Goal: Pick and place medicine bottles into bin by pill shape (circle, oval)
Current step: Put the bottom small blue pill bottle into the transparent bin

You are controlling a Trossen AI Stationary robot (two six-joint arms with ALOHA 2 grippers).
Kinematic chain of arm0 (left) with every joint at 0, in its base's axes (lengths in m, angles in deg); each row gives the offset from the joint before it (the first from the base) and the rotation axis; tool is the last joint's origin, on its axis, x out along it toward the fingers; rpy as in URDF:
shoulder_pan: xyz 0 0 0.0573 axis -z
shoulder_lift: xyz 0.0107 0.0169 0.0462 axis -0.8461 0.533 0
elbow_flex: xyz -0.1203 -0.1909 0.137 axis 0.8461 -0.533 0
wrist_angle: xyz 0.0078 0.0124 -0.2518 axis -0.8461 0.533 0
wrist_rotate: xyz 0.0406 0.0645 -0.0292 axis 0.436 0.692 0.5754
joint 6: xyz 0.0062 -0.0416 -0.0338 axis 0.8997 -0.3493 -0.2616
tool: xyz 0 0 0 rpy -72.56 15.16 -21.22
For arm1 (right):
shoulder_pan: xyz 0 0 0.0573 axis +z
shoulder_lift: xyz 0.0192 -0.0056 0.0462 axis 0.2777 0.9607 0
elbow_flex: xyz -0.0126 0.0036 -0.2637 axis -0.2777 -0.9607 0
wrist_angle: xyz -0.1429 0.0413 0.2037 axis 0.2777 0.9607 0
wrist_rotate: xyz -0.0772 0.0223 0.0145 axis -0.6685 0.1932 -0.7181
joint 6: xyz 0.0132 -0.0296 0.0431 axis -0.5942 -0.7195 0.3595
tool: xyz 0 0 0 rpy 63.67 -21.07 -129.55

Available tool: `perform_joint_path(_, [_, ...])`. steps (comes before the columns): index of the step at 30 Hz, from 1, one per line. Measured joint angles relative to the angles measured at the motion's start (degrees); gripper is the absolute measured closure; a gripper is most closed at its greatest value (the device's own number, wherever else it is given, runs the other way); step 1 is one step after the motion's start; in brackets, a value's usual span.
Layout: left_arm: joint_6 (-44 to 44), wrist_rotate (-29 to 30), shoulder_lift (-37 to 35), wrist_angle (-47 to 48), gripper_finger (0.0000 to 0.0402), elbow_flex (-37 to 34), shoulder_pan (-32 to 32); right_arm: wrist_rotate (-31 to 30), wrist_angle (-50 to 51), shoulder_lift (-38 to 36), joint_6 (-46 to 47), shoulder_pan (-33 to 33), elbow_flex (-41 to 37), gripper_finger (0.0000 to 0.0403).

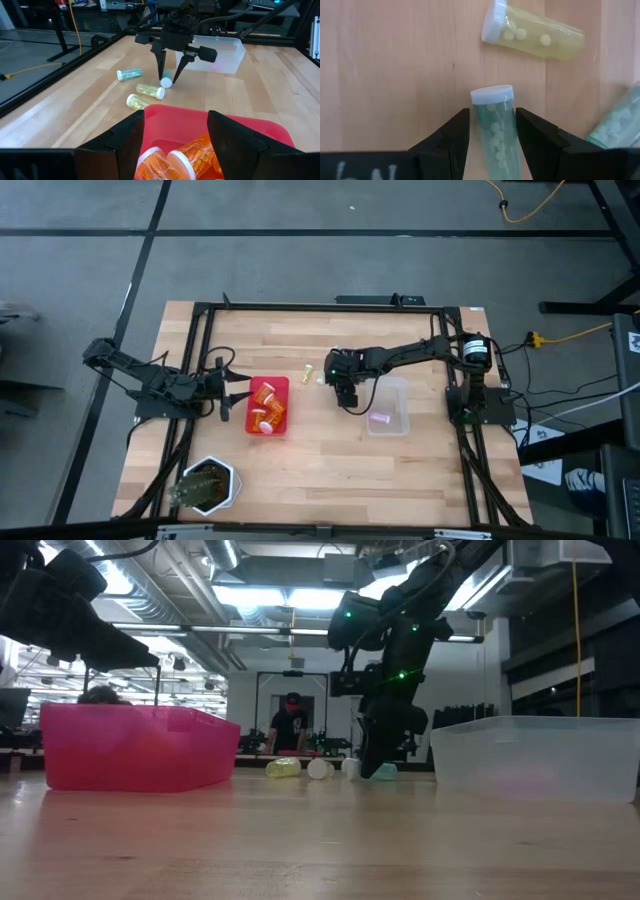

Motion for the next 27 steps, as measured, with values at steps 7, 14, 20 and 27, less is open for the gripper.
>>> perform_joint_path(7, [0.0,0.0,0.0,0.0,0.0190,0.0,0.0,7.6,-0.4,0.0,3.0,0.1,0.0,0.0240])
perform_joint_path(14, [0.0,0.0,0.0,0.0,0.0190,0.0,0.0,7.7,-2.1,0.3,5.3,1.2,0.0,0.0240])
perform_joint_path(20, [0.0,0.0,0.0,0.0,0.0190,0.0,0.0,6.9,-2.8,2.1,5.3,1.8,0.2,0.0240])
perform_joint_path(27, [0.0,0.0,0.0,0.0,0.0190,0.0,0.0,5.4,-3.2,2.7,7.2,1.9,0.2,0.0241])
